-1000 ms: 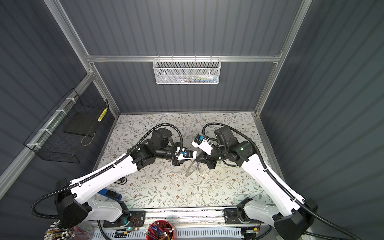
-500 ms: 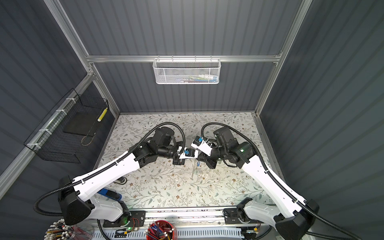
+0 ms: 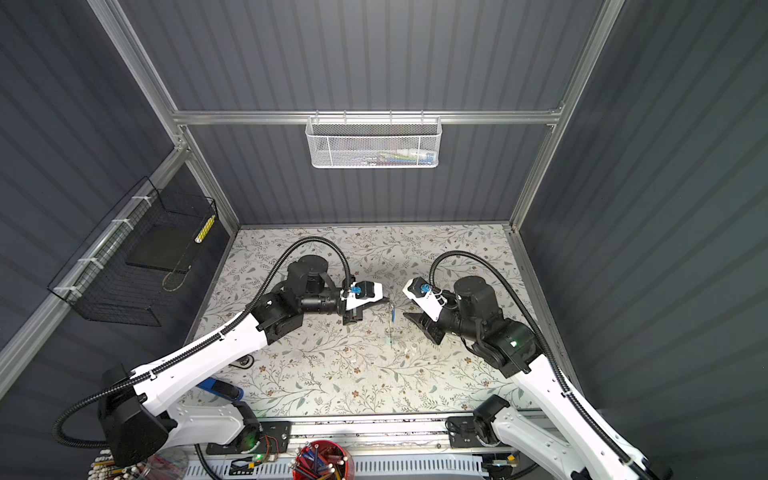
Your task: Put the keys on the keyring
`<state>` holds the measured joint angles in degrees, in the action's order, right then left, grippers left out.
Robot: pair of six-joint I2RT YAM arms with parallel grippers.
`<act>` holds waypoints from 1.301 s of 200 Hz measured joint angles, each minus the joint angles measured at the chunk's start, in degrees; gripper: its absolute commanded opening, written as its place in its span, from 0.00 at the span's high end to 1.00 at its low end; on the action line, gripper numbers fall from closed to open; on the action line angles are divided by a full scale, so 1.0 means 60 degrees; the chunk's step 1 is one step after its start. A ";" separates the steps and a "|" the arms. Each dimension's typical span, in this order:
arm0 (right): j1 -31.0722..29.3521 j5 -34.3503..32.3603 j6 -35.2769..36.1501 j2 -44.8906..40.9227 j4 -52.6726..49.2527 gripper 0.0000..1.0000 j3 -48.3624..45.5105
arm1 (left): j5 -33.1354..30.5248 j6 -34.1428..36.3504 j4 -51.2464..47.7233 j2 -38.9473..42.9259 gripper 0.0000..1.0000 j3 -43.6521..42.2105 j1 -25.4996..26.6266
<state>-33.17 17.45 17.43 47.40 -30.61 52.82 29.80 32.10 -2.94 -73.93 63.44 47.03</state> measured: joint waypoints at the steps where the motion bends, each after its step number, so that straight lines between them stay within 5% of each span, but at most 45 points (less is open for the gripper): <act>1: 0.0000 0.0000 -0.0018 -0.0004 0.0018 0.58 -0.0018 | 0.0000 -0.0026 0.0029 0.0007 1.00 -0.0011 -0.0004; 154: -0.0546 -0.0240 -0.0743 0.0943 0.3810 0.50 -0.0488 | -0.0772 -0.2929 0.4299 0.0244 1.00 -0.0936 -0.0087; 260: -0.0674 -0.1151 -0.0896 0.1279 0.5202 0.73 -0.0310 | -0.1581 -0.3461 0.5781 0.0193 1.00 -0.1268 -0.0087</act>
<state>-37.21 10.55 12.05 55.07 0.60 50.96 20.32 11.33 31.75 -72.77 55.83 46.50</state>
